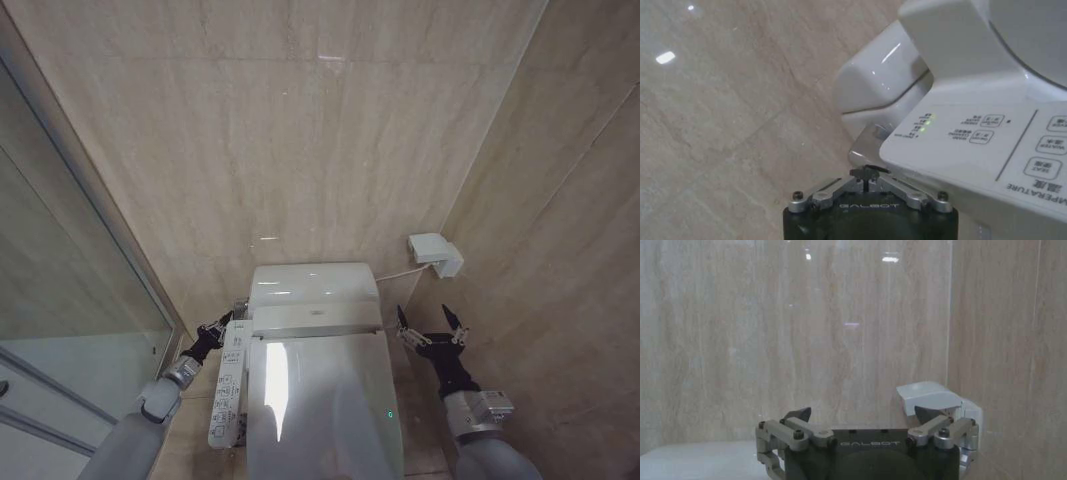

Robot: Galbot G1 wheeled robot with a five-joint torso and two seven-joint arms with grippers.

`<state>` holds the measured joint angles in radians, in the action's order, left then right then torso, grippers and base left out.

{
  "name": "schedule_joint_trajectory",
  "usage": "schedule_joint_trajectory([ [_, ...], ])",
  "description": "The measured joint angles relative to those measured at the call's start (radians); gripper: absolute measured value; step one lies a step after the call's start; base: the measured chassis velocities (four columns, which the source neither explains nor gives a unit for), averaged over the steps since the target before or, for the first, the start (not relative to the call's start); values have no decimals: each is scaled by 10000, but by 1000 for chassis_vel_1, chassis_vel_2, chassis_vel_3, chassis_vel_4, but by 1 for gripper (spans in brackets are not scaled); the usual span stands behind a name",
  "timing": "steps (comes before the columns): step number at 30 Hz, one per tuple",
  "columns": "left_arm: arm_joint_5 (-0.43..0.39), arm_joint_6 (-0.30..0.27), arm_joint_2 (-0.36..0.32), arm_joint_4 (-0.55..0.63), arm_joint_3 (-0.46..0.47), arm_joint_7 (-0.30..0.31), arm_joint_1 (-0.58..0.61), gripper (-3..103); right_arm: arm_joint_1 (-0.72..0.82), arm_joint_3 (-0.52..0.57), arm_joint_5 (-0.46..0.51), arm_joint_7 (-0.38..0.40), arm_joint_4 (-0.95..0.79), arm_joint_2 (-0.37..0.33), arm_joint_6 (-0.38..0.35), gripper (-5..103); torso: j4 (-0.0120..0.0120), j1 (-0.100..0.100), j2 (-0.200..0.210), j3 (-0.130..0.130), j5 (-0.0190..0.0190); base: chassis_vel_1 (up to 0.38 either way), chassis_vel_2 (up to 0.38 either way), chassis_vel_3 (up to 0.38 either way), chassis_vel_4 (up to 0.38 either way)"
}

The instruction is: Open the toilet lid, clean the toilet bowl with a toilet brush, close the toilet lid, and flush.

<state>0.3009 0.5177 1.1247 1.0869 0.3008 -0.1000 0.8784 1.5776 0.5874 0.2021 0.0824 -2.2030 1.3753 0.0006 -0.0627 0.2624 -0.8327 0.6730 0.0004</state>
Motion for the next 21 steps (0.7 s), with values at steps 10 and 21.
schedule_joint_trajectory([
  [10,23,122,160,-471,-157,-8,-308,0,0,0,0,0,0,0,0,100,-5,0,0,0,1,0,0,0,0],
  [21,36,95,266,-488,-228,-3,-430,0,0,0,0,0,0,1,0,100,-10,0,1,1,-4,0,0,0,0],
])
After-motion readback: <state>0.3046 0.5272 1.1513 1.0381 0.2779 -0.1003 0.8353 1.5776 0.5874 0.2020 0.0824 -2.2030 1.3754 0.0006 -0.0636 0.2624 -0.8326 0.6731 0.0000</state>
